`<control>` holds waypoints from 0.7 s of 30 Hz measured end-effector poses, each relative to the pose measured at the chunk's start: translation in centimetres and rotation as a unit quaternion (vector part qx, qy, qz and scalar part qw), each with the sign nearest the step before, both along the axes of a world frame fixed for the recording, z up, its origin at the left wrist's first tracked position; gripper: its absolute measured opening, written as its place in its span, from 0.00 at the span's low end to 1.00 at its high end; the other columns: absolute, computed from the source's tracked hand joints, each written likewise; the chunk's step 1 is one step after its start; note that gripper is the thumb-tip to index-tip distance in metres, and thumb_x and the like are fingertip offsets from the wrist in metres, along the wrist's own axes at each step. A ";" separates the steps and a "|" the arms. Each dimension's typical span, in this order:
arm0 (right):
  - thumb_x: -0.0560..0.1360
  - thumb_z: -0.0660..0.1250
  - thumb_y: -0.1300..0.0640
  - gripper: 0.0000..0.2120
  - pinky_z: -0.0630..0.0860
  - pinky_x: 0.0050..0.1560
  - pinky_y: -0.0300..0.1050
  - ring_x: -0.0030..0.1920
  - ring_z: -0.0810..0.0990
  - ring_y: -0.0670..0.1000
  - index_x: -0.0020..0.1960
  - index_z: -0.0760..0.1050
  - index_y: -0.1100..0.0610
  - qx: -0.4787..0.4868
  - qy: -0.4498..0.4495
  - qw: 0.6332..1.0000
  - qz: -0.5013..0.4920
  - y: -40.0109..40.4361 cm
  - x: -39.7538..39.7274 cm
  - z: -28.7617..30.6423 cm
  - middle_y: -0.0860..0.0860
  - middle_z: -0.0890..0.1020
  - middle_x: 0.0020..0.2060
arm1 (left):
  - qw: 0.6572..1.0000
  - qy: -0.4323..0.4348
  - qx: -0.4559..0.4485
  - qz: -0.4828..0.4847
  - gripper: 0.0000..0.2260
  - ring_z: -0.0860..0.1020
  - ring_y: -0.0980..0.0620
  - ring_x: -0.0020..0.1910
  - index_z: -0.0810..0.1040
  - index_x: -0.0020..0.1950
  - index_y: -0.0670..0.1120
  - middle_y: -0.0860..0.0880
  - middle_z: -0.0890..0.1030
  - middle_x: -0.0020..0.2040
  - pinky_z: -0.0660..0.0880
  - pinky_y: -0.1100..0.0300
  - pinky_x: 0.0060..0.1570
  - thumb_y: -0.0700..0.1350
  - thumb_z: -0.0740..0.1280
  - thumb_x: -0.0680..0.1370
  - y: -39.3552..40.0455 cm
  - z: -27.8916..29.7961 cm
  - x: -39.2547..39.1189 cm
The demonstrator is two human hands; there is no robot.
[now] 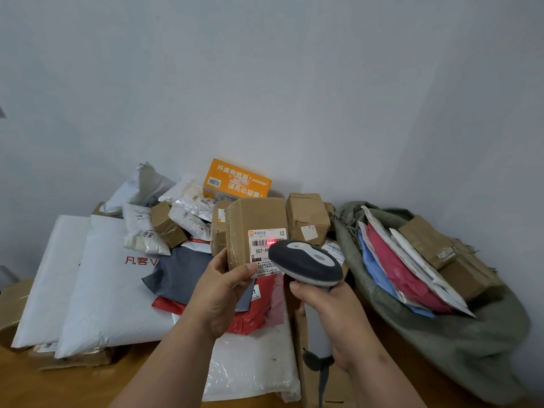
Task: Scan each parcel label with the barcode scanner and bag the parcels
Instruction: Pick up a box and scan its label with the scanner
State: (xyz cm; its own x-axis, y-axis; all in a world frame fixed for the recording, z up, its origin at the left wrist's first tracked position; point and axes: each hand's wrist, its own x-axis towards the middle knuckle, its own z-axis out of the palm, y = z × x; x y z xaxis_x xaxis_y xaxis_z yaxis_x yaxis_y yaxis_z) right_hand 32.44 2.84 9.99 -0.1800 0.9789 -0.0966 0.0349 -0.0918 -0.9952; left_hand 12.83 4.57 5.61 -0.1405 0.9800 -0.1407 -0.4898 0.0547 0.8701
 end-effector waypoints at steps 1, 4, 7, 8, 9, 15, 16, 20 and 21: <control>0.72 0.76 0.57 0.15 0.76 0.46 0.40 0.46 0.83 0.38 0.55 0.80 0.41 -0.002 0.002 1.000 -0.005 0.0 0.0 0.0 0.38 0.86 0.46 | 1.000 -0.001 0.000 -0.002 0.31 0.84 0.49 0.55 0.73 0.68 0.45 0.45 0.85 0.56 0.81 0.61 0.47 0.40 0.76 0.66 0.1 0.0 0.0; 0.69 0.78 0.51 0.20 0.76 0.46 0.40 0.50 0.82 0.44 0.59 0.79 0.42 -0.007 0.006 1.000 -0.024 -0.1 0.1 0.1 0.40 0.86 0.48 | 1.000 -0.002 -0.002 -0.009 0.33 0.83 0.49 0.55 0.72 0.70 0.45 0.45 0.84 0.57 0.81 0.60 0.48 0.40 0.76 0.65 0.4 -0.1 0.1; 0.61 0.75 0.45 0.24 0.74 0.40 0.38 0.46 0.81 0.45 0.56 0.79 0.43 -0.003 0.004 0.999 -0.034 0.0 0.5 -0.2 0.40 0.84 0.39 | 1.000 0.001 -0.003 -0.020 0.31 0.84 0.49 0.54 0.73 0.69 0.45 0.45 0.85 0.56 0.81 0.61 0.46 0.39 0.76 0.66 0.7 -0.3 0.4; 0.60 0.75 0.44 0.24 0.74 0.42 0.40 0.47 0.81 0.46 0.55 0.80 0.43 -0.002 0.006 0.999 -0.039 0.0 0.6 -0.3 0.39 0.83 0.37 | 1.000 0.002 -0.002 -0.025 0.31 0.84 0.49 0.54 0.73 0.69 0.45 0.45 0.85 0.56 0.81 0.61 0.45 0.39 0.75 0.67 0.8 -0.3 0.4; 0.59 0.75 0.43 0.23 0.73 0.44 0.41 0.47 0.80 0.47 0.54 0.80 0.43 -0.002 0.008 0.999 -0.044 0.1 0.8 -0.5 0.38 0.83 0.36 | 1.000 0.003 0.000 -0.031 0.30 0.84 0.48 0.54 0.73 0.69 0.44 0.44 0.85 0.56 0.81 0.61 0.46 0.39 0.75 0.67 0.9 -0.4 0.5; 0.63 0.75 0.44 0.16 0.75 0.35 0.32 0.43 0.82 0.39 0.50 0.80 0.33 0.004 -0.002 0.998 -0.055 0.0 1.9 -0.9 0.35 0.84 0.40 | 0.998 -0.014 0.009 -0.058 0.28 0.84 0.47 0.53 0.74 0.68 0.42 0.41 0.84 0.56 0.81 0.60 0.46 0.36 0.72 0.68 1.8 -0.5 1.8; 0.66 0.76 0.45 0.16 0.75 0.36 0.32 0.44 0.82 0.39 0.52 0.80 0.35 0.000 -0.003 0.998 -0.067 0.1 2.3 -1.0 0.35 0.84 0.42 | 0.998 -0.022 0.009 -0.064 0.28 0.84 0.47 0.54 0.73 0.69 0.41 0.41 0.84 0.57 0.81 0.60 0.46 0.35 0.72 0.69 1.9 -0.5 2.3; 0.69 0.78 0.49 0.15 0.78 0.43 0.40 0.45 0.83 0.39 0.54 0.81 0.38 -0.010 0.010 0.994 -0.106 0.4 4.5 -1.5 0.38 0.85 0.48 | 0.995 -0.053 0.001 -0.082 0.27 0.83 0.44 0.56 0.73 0.68 0.41 0.39 0.83 0.58 0.81 0.54 0.55 0.34 0.70 0.69 3.0 -0.4 4.8; 0.67 0.77 0.48 0.15 0.79 0.46 0.43 0.45 0.83 0.40 0.53 0.81 0.37 -0.010 0.012 0.993 -0.114 0.5 5.1 -1.6 0.38 0.85 0.47 | 0.995 -0.048 0.000 -0.084 0.27 0.83 0.44 0.57 0.74 0.68 0.41 0.39 0.83 0.58 0.80 0.53 0.57 0.35 0.71 0.69 3.3 -0.3 5.6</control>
State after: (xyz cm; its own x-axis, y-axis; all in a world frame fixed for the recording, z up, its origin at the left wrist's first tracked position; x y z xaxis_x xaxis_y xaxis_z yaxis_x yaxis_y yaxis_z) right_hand 37.56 3.39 8.35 0.0432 0.9924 -0.1154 -0.0128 -0.1150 -0.9933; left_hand 18.44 7.92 5.27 0.0404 0.9884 -0.1464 -0.5541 0.1441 0.8199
